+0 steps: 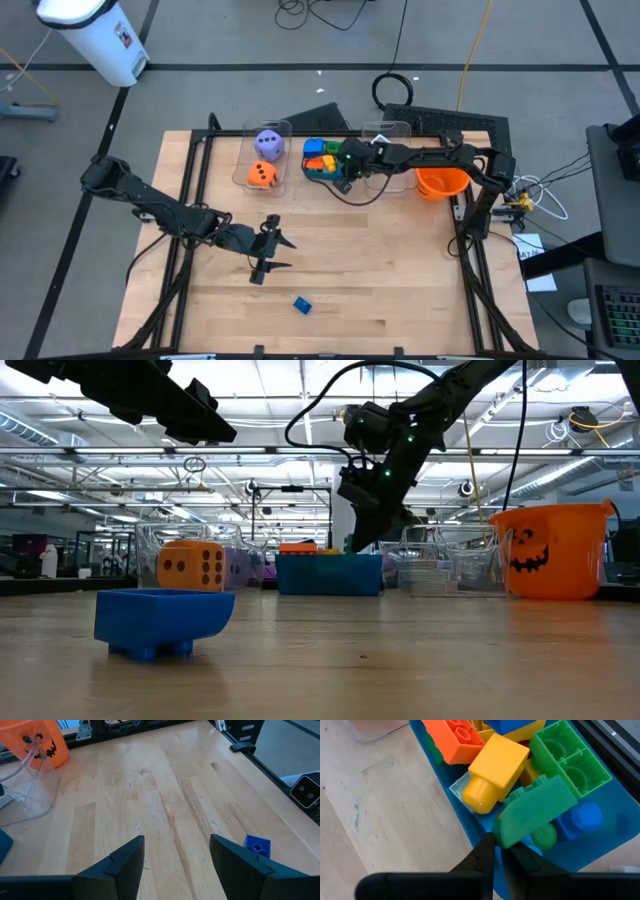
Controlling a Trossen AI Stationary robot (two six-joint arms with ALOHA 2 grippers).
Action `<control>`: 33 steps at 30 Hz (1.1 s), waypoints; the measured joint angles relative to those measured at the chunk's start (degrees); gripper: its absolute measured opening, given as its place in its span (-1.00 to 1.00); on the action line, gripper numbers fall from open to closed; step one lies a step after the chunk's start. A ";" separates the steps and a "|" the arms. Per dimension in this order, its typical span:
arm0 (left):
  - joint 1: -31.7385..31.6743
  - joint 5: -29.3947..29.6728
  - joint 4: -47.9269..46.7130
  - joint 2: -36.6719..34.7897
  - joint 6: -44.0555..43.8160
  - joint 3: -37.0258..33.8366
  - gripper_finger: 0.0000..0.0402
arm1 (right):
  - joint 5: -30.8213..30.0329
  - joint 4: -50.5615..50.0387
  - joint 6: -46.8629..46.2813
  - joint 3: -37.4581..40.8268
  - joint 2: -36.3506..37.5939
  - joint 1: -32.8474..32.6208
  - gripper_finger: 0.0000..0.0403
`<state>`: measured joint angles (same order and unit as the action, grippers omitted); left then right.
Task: Pick & Place Toys
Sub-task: Put the green game piece into the blue bin, then put the blue game piece into the blue bin
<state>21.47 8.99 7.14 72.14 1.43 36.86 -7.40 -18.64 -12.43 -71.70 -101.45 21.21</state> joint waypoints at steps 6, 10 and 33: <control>-0.01 0.00 -0.02 0.00 0.02 0.00 0.14 | 0.00 0.02 -0.34 0.00 0.00 0.00 -0.77; -0.02 0.00 -0.04 0.00 0.02 0.00 0.14 | 0.00 0.40 1.26 0.00 0.00 0.00 -0.66; 1.17 -13.81 12.33 13.87 -4.09 -0.02 0.14 | -1.85 4.96 1.15 0.57 8.09 -24.10 -0.39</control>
<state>22.65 -4.81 19.47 86.01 -2.66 36.84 -9.25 -13.68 -11.28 -71.13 -93.36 -2.89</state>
